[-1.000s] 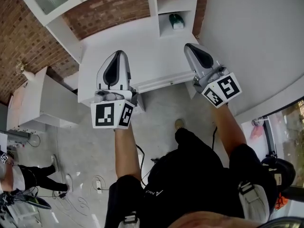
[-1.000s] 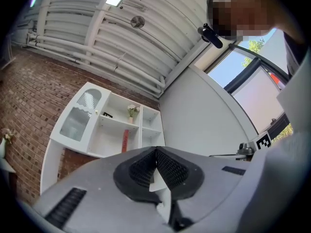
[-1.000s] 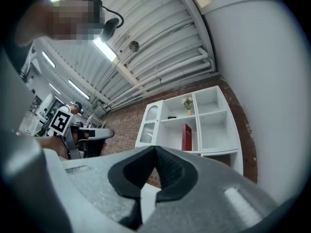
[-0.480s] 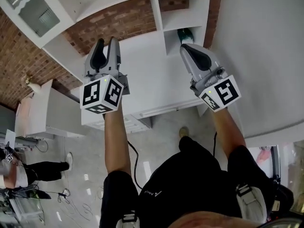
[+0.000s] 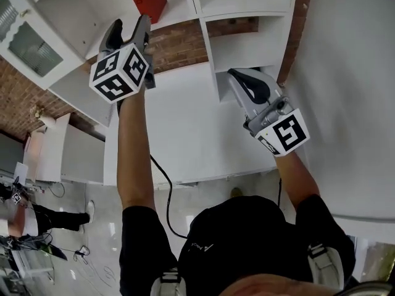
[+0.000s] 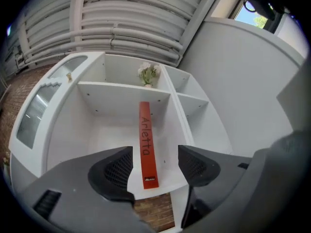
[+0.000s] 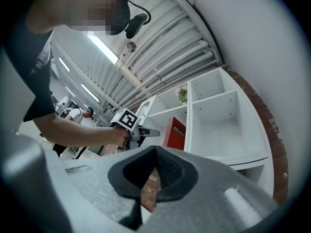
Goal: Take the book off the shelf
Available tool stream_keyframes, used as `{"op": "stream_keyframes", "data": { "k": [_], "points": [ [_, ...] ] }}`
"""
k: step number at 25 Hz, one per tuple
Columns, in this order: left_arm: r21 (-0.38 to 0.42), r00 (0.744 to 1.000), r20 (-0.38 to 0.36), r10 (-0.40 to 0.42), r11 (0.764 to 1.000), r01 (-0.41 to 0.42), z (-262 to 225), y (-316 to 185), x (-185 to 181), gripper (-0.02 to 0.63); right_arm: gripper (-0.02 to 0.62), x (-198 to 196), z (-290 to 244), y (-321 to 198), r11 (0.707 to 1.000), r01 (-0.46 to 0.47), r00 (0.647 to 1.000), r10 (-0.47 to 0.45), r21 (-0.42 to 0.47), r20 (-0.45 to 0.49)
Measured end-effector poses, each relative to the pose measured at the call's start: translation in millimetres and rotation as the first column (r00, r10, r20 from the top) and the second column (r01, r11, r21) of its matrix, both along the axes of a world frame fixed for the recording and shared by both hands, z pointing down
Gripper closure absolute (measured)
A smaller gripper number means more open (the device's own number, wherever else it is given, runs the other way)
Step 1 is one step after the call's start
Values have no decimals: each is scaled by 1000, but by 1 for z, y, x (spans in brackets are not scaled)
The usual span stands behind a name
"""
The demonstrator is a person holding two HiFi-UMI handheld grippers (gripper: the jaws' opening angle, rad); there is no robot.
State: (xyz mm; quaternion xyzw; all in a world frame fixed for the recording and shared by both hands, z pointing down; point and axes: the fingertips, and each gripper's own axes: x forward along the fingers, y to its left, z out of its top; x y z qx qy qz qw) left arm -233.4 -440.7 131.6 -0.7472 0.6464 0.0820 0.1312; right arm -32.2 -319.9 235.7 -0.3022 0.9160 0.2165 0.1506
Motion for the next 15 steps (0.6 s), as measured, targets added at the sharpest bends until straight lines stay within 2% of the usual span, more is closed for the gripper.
{"op": "stream_keyframes", "data": {
  "k": [6,15],
  "points": [
    [-92,999,2,-35,995,35,1,-81,-7,291,594,1,4,-42,1000,4,1000,-4,-7,-9],
    [-172,999,44,-12,985,19,-1,-134,-3,291,594,-3,7,-62,1000,-29,1000,29,-12,6]
  ]
}}
